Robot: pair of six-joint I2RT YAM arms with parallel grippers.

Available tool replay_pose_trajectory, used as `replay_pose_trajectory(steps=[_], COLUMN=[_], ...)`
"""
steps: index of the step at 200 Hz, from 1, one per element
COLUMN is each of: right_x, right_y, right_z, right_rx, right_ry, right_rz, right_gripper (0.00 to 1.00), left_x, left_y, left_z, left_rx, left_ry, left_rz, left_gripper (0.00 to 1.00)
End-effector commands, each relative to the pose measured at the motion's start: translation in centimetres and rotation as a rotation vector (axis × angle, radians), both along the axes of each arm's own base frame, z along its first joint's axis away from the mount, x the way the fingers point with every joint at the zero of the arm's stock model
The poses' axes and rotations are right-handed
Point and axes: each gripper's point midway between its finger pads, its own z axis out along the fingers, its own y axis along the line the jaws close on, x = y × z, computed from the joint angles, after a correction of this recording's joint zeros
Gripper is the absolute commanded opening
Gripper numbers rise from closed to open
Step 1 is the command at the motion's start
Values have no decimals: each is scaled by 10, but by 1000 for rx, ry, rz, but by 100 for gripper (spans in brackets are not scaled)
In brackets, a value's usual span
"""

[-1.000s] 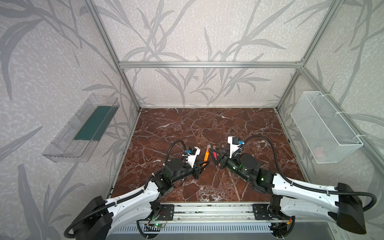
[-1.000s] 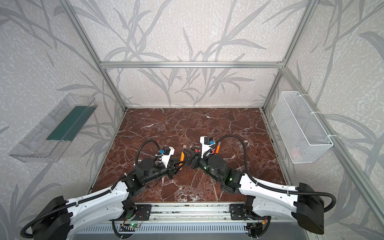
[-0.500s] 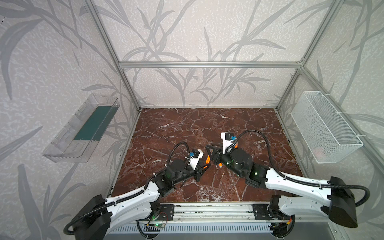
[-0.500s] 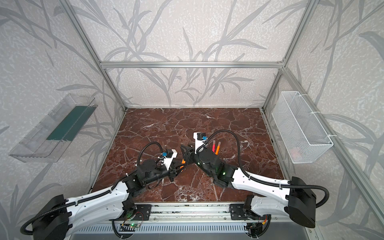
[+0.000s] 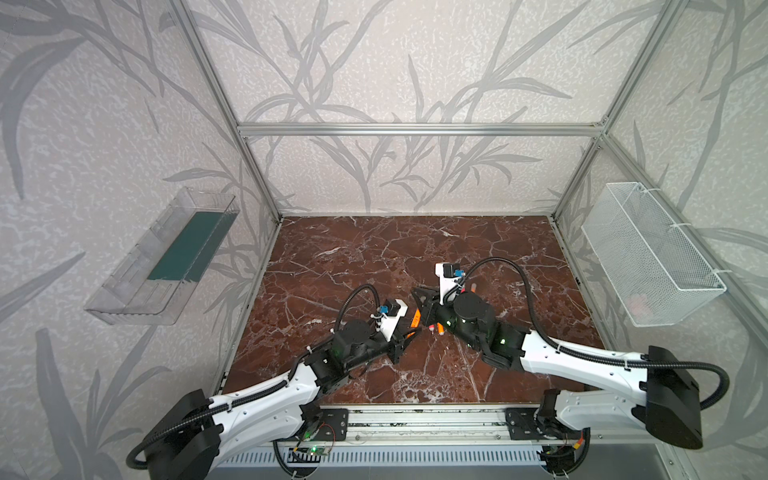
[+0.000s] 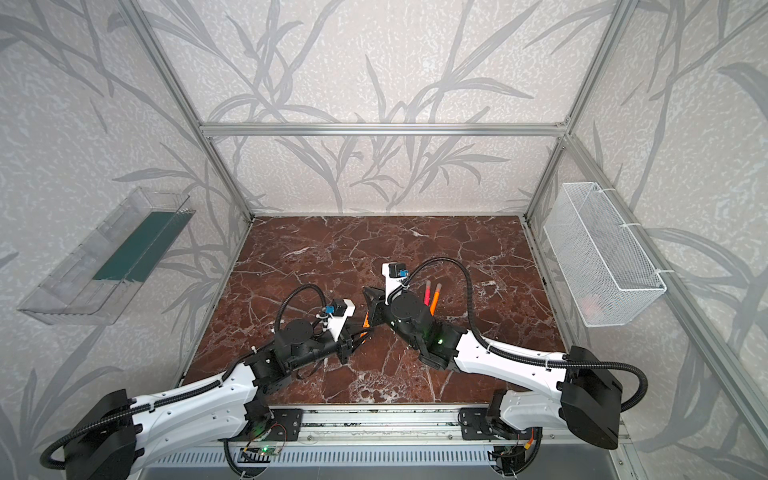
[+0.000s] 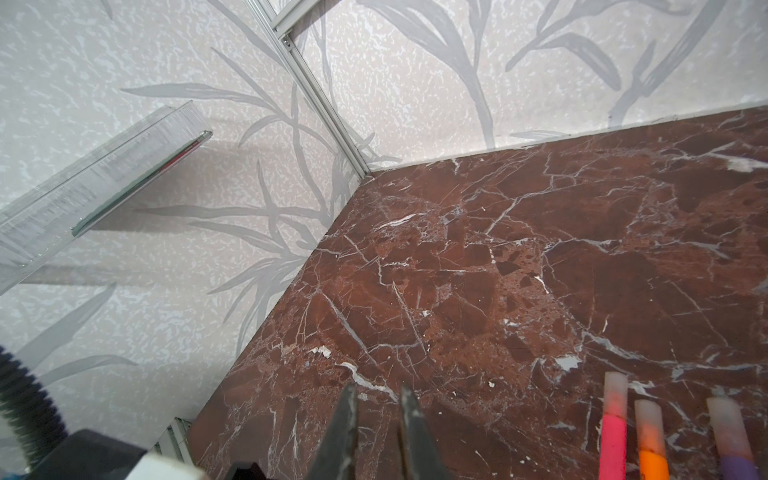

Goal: Insert the pens into the pen caps
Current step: 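Press the pale cap down onto the orange marker while the left gripper holds it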

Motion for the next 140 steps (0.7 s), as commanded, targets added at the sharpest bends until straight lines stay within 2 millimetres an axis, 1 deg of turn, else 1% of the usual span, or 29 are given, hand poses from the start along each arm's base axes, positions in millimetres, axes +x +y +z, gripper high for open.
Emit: replay_pose_trajectory(steps=[1, 40, 60, 87, 102, 118, 140], right_x=[-7, -18, -27, -38, -48, -54, -54], right_y=[10, 17, 30, 46, 55, 55, 51], right_z=[-13, -33, -43, -49, -44, -43, -48], right_rx=[-4, -27, -45, -45, -4, 20, -2], right_ry=[60, 98, 103, 68, -14, -59, -57], right_rz=[48, 55, 71, 137, 220, 256, 250], right_gripper=[0, 0, 0, 0, 0, 0, 0], left_x=[18, 49, 61, 63, 64, 67, 69], left_y=[2, 18, 26, 26, 33, 45, 55], left_z=[44, 79, 94, 115, 125, 134, 135], left_rx=[-45, -44, -75, -136, -194, -233, -228], left_ry=[-120, -232, -263, -237, -202, -188, -189], left_rz=[85, 275, 354, 285, 230, 216, 232], left_gripper=[0, 0, 0, 0, 0, 0, 0])
